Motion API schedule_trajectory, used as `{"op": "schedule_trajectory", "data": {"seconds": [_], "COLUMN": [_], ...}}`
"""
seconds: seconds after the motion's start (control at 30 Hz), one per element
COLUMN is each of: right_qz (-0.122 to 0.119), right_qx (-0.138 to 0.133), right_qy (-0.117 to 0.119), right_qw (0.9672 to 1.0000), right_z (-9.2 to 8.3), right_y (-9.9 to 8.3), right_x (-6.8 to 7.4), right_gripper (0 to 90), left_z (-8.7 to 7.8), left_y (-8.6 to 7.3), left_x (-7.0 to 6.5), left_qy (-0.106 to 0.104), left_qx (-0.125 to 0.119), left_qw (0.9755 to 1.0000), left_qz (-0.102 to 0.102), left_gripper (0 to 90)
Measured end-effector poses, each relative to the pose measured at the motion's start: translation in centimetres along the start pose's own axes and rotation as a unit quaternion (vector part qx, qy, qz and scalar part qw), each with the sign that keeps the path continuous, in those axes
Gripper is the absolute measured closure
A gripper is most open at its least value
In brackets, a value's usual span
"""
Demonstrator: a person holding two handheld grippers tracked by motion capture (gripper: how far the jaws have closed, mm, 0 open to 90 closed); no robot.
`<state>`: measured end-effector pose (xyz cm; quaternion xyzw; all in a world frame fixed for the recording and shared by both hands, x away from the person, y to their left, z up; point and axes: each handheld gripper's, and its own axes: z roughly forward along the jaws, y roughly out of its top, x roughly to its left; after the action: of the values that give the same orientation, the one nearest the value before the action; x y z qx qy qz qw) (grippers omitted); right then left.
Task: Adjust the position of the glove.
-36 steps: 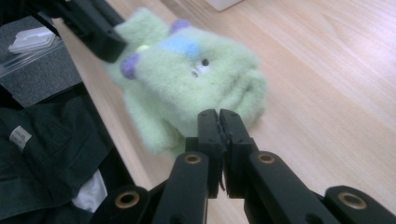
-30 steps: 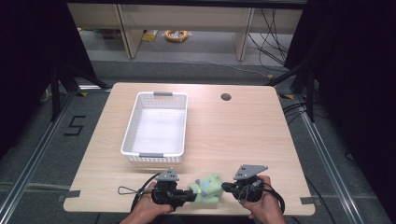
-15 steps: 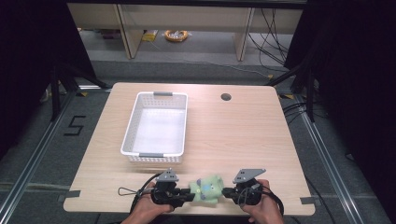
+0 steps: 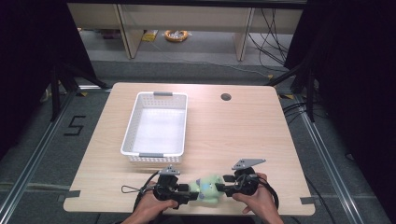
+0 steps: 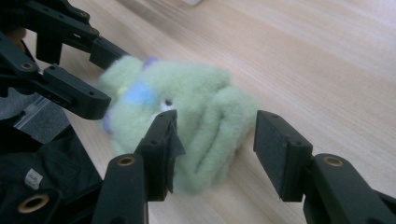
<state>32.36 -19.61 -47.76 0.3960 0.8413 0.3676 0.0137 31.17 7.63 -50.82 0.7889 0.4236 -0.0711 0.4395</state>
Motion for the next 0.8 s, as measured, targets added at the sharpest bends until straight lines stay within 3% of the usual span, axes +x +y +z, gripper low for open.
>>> {"op": "schedule_trajectory", "data": {"seconds": [0.03,0.07,0.13,0.23,0.27,0.37,0.47,0.5,0.53,0.6,0.63,0.67,0.7,0.77,0.8], "right_qz": [0.000,0.009,0.014,0.021,0.029,0.041,0.043,0.042,0.045,0.048,0.047,0.064,0.065,0.052,0.066], "right_qx": [0.000,0.011,0.013,0.008,0.021,0.019,0.012,0.011,0.010,0.009,0.007,0.013,0.011,0.002,0.006], "right_qy": [0.000,0.002,0.012,0.001,0.008,0.017,0.026,0.039,0.038,0.042,0.052,0.060,0.062,0.060,0.071], "right_qw": [1.0000,0.9999,0.9998,0.9997,0.9993,0.9988,0.9987,0.9983,0.9982,0.9979,0.9975,0.9961,0.9958,0.9968,0.9953], "right_z": [0.0,0.5,1.0,1.5,1.6,1.9,2.0,2.1,2.0,2.1,2.2,2.2,2.2,2.3,2.3], "right_y": [0.0,0.0,-0.1,-0.4,-0.5,-0.9,-1.1,-1.2,-1.3,-1.3,-1.4,-1.4,-1.5,-1.5,-1.6], "right_x": [0.0,-0.2,-0.5,-0.6,-0.9,-1.0,-1.1,-1.2,-1.2,-1.2,-1.4,-1.2,-1.3,-1.7,-1.6], "right_gripper": [50.1,50.1,50.2,50.8,51.6,52.3,56.5,57.5,58.5,59.5,62.0,62.7,63.1,63.5,64.5], "left_z": [0.2,0.3,0.4,0.4,0.5,0.6,0.7,0.8,0.9,0.9,1.0,1.0,1.0,1.0,1.1], "left_y": [0.1,0.1,0.2,0.3,0.3,0.4,0.5,0.5,0.6,0.6,0.6,0.6,0.5,0.5,0.4], "left_x": [0.2,0.3,0.5,0.8,1.1,1.2,1.1,1.1,1.4,1.4,1.5,1.5,1.5,1.7,1.7], "left_qy": [-0.009,0.000,-0.007,-0.006,-0.007,-0.011,0.000,-0.001,-0.015,-0.010,-0.021,-0.016,-0.019,-0.028,-0.026], "left_qx": [-0.001,0.004,0.002,0.004,0.006,0.009,0.014,0.012,0.012,0.011,0.011,0.012,0.007,0.007,0.006], "left_qw": [1.0000,1.0000,0.9999,1.0000,0.9999,0.9998,0.9999,0.9999,0.9998,0.9998,0.9997,0.9997,0.9997,0.9994,0.9995], "left_qz": [-0.001,-0.005,-0.009,-0.006,-0.011,-0.013,-0.005,-0.008,-0.009,-0.011,-0.012,-0.014,-0.016,-0.019,-0.016], "left_gripper": [43.4,44.1,45.1,46.8,47.2,48.3,49.5,50.3,51.1,52.2,54.0,54.8,55.3,56.4,57.2]}}
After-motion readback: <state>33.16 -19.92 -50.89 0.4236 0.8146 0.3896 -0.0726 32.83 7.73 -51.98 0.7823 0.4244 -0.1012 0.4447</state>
